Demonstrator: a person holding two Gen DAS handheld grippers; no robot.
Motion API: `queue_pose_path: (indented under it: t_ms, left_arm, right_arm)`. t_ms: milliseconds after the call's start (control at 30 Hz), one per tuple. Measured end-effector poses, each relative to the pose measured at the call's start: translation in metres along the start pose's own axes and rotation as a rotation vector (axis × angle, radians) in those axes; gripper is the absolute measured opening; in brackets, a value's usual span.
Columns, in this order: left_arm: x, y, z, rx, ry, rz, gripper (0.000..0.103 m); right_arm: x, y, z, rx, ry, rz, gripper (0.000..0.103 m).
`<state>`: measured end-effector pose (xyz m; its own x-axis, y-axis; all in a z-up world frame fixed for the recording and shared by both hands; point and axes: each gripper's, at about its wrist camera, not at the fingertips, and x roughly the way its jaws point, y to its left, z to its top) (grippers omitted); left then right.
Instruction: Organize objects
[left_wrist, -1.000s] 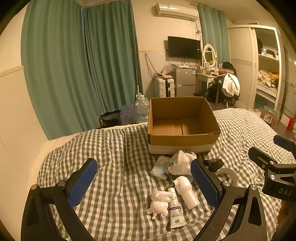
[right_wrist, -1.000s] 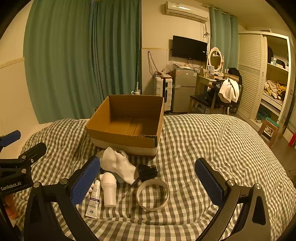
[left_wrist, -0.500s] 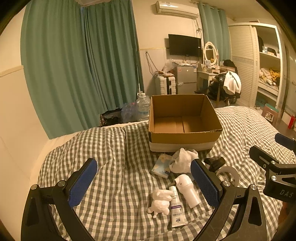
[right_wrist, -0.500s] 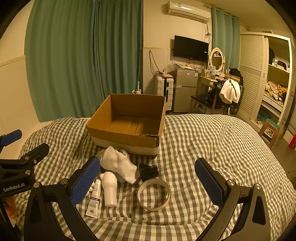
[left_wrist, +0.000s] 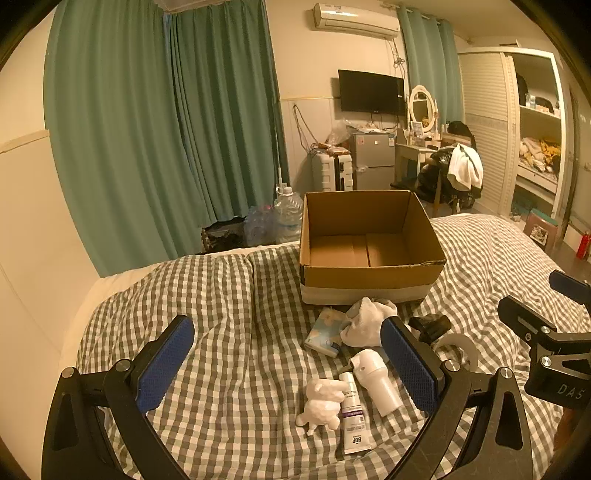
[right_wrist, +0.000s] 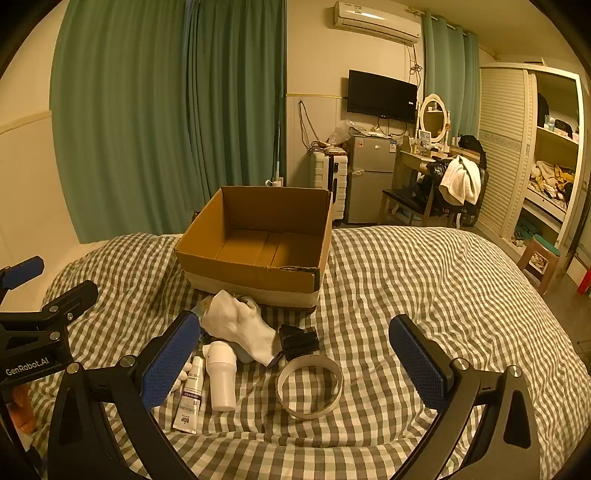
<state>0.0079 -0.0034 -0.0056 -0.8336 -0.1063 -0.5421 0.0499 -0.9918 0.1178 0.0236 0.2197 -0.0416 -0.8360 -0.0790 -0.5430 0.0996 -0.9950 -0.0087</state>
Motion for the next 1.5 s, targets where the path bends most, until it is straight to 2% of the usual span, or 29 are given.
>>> queue_pose_path:
  t_ms: [633, 933, 1233, 1367, 1500]
  left_arm:
    - [0.004, 0.002, -0.002, -0.014, 0.014, 0.005, 0.103]
    - [0.01, 0.004, -0.002, -0.034, 0.05, 0.012, 0.103]
    - [0.014, 0.003, 0.003, -0.036, 0.041, -0.002, 0.103]
    - [0.028, 0.0, 0.002, -0.021, 0.073, -0.01, 0.103]
    - [0.047, -0.001, -0.003, 0.002, 0.127, 0.0, 0.103]
  right_arm:
    - [0.003, 0.0, -0.004, -0.002, 0.015, -0.003, 0.103]
    - [0.005, 0.001, -0.006, -0.004, 0.017, -0.002, 0.103]
    - [0.013, -0.003, -0.007, -0.005, 0.032, 0.007, 0.103]
    - [0.022, -0.004, -0.009, -0.036, 0.051, -0.014, 0.103]
    - [0.041, -0.013, -0.011, -0.041, 0.108, -0.023, 0.103]
